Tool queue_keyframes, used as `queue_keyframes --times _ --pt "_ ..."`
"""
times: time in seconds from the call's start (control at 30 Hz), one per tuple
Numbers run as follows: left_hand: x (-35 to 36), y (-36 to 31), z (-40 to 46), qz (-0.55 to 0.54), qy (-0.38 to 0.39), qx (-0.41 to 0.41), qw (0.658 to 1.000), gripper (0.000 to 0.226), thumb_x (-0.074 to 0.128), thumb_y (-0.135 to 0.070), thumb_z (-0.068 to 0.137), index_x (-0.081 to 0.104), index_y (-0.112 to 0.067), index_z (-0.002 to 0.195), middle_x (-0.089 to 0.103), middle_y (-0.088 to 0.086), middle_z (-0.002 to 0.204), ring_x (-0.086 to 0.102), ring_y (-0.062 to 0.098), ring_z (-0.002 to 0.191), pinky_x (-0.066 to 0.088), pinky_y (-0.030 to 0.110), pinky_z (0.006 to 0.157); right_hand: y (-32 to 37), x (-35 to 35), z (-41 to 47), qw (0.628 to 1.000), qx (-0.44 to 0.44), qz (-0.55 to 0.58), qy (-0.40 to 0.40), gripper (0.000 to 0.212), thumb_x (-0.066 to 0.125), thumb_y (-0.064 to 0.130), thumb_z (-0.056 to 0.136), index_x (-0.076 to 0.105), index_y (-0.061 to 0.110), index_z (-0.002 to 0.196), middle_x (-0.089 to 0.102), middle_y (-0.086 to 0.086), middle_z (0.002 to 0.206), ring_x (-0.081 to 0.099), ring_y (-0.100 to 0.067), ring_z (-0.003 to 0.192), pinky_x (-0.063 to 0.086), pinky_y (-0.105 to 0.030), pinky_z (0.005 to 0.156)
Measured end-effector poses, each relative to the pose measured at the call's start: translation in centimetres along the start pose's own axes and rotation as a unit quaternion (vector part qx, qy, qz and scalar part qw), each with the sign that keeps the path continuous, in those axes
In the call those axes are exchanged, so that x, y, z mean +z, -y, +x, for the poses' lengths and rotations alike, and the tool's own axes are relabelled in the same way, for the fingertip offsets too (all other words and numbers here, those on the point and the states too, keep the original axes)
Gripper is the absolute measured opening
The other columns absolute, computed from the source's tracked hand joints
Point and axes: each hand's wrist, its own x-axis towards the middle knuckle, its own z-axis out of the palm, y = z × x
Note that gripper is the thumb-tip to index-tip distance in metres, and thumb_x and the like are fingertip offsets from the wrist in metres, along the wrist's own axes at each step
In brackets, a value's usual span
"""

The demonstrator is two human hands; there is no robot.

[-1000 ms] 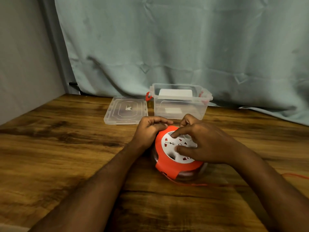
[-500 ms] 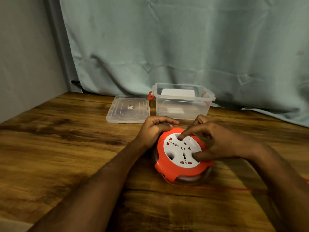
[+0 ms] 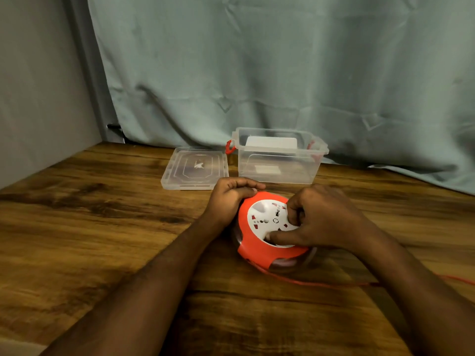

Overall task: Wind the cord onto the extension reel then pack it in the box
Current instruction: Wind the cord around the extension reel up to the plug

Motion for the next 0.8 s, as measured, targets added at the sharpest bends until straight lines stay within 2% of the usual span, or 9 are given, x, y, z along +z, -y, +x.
queue_keyframes --times 0.13,0.3,0.37,0.47,0.53,0.6,0.73,0.8 --pt "0.1 0.0 -0.1 -0.009 0.002 0.001 1.0 0.022 0.055 0.01 0.088 0.072 0.007 0.101 0.072 0.024 0.101 0.069 0.027 0.084 0.058 0.029 0.075 0.2 0.2 0.2 1.0 0.022 -0.004 -0.001 0.068 0.062 0.09 0.063 0.056 0.023 0.052 0.052 0.011 0.051 0.051 -0.005 0.053 0.03 -0.022 0.052" --pt "-0.1 0.1 -0.1 0.004 0.004 -0.005 1.0 0.021 0.055 0.008 0.089 0.073 0.004 0.1 0.073 0.022 0.102 0.071 0.029 0.084 0.059 0.034 0.076 1.0 0.1 0.1 0.998 0.053 0.002 -0.021 0.075 0.053 0.094 0.066 0.06 0.02 0.052 0.058 0.007 0.051 0.056 -0.007 0.054 0.04 -0.027 0.053" --pt "-0.3 0.2 0.1 0.007 0.007 -0.015 1.0 0.022 0.056 0.006 0.088 0.074 0.001 0.099 0.074 0.021 0.1 0.071 0.029 0.084 0.059 0.034 0.076 0.3 -0.6 0.2 0.996 0.082 0.039 -0.019 0.062 0.061 0.084 0.074 0.066 0.024 0.059 0.063 0.007 0.055 0.059 -0.007 0.055 0.038 -0.025 0.051" --pt "-0.3 0.2 0.1 0.004 0.02 -0.018 1.0 0.023 0.055 0.007 0.088 0.075 -0.002 0.097 0.075 0.017 0.097 0.071 0.025 0.083 0.058 0.032 0.076 -1.2 -1.8 0.2 0.993 0.05 0.101 0.023 0.015 0.08 0.05 0.081 0.073 0.041 0.091 0.063 0.01 0.06 0.058 -0.007 0.057 0.046 -0.034 0.055" --pt "-0.2 0.0 -0.1 0.006 0.039 -0.014 0.999 0.024 0.054 0.007 0.089 0.074 -0.002 0.098 0.075 0.014 0.097 0.072 0.022 0.082 0.058 0.029 0.075 -1.9 -1.7 -0.2 0.989 0.006 0.122 0.087 0.038 0.081 0.037 0.084 0.067 0.055 0.114 0.056 0.013 0.056 0.05 -0.006 0.051 0.045 -0.035 0.054" --pt "-0.1 -0.2 -0.2 0.013 0.063 -0.008 0.998 0.025 0.053 0.008 0.09 0.073 0.002 0.103 0.075 0.013 0.1 0.072 0.018 0.084 0.058 0.026 0.075 -1.9 -1.9 -0.5 0.987 -0.021 0.112 0.115 0.051 0.079 0.034 0.085 0.06 0.06 0.125 0.053 0.019 0.055 0.047 -0.004 0.05 0.038 -0.03 0.053" --pt "0.0 -0.2 -0.3 0.017 0.103 0.009 0.994 0.026 0.051 0.009 0.09 0.072 0.003 0.105 0.075 0.01 0.1 0.072 0.017 0.088 0.057 0.024 0.077 -1.2 -3.1 -0.9 0.983 -0.034 0.099 0.149 0.055 0.08 0.041 0.083 0.057 0.066 0.125 0.05 0.053 0.068 0.056 0.013 0.065 0.038 -0.017 0.053" --pt "0.0 -0.2 -0.3 0.021 0.11 0.017 0.994 0.026 0.052 0.009 0.09 0.073 0.0 0.103 0.075 0.007 0.099 0.072 0.017 0.089 0.056 0.025 0.077 -1.2 -3.1 -0.9 0.982 -0.03 0.104 0.157 0.056 0.08 0.044 0.081 0.055 0.068 0.125 0.046 0.059 0.069 0.057 0.014 0.064 0.04 -0.017 0.053"
